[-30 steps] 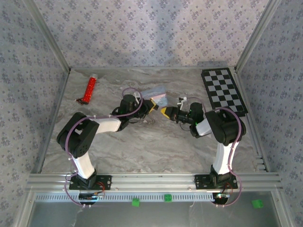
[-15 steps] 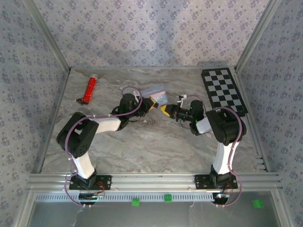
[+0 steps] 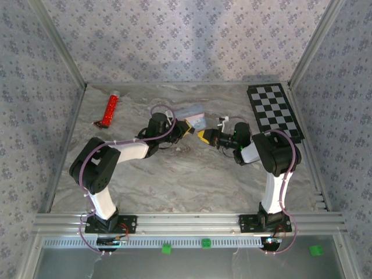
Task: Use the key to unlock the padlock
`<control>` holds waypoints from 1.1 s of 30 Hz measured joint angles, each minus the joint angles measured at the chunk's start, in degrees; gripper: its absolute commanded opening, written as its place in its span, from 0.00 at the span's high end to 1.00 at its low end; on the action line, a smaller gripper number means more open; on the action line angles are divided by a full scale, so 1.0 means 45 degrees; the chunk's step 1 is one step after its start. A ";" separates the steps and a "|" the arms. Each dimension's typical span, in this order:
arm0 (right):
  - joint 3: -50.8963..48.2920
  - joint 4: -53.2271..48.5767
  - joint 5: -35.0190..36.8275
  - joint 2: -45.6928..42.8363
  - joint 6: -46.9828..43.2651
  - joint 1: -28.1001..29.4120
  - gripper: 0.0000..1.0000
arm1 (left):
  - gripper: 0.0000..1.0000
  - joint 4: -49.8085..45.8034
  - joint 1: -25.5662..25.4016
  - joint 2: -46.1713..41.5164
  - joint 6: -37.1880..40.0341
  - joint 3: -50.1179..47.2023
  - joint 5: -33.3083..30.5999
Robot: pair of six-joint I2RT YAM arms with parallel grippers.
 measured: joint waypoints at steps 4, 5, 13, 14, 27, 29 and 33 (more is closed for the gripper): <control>-0.0238 0.0005 -0.0010 0.0000 -0.0350 -0.0015 1.00 | 0.97 -0.0505 -0.0010 0.0000 0.0330 0.0141 0.0223; -0.0350 0.0005 -0.0005 -0.0019 -0.0457 -0.0015 1.00 | 0.96 -0.0675 -0.0019 0.0000 0.0452 0.0165 0.0321; -0.1258 -0.0874 0.0486 -0.0933 -0.1316 0.0092 1.00 | 0.92 -0.1365 -0.0262 0.0000 0.1020 0.0238 0.0573; -0.1399 -0.0976 0.0631 -0.1103 -0.1379 0.0141 1.00 | 0.91 -0.1394 -0.0272 0.0000 0.1073 0.0238 0.0627; -0.2273 -0.2239 0.2200 -0.2506 -0.1894 0.0835 1.00 | 0.81 -0.1666 -0.0418 0.0005 0.1423 0.0262 0.0816; -0.2317 -0.2288 0.2259 -0.2594 -0.1899 0.0952 1.00 | 0.80 -0.1661 -0.0432 0.0005 0.1447 0.0262 0.0787; -0.2322 -0.2273 0.2351 -0.2749 -0.1894 0.1277 1.00 | 0.78 -0.1651 -0.0491 0.0024 0.1438 0.0262 0.0738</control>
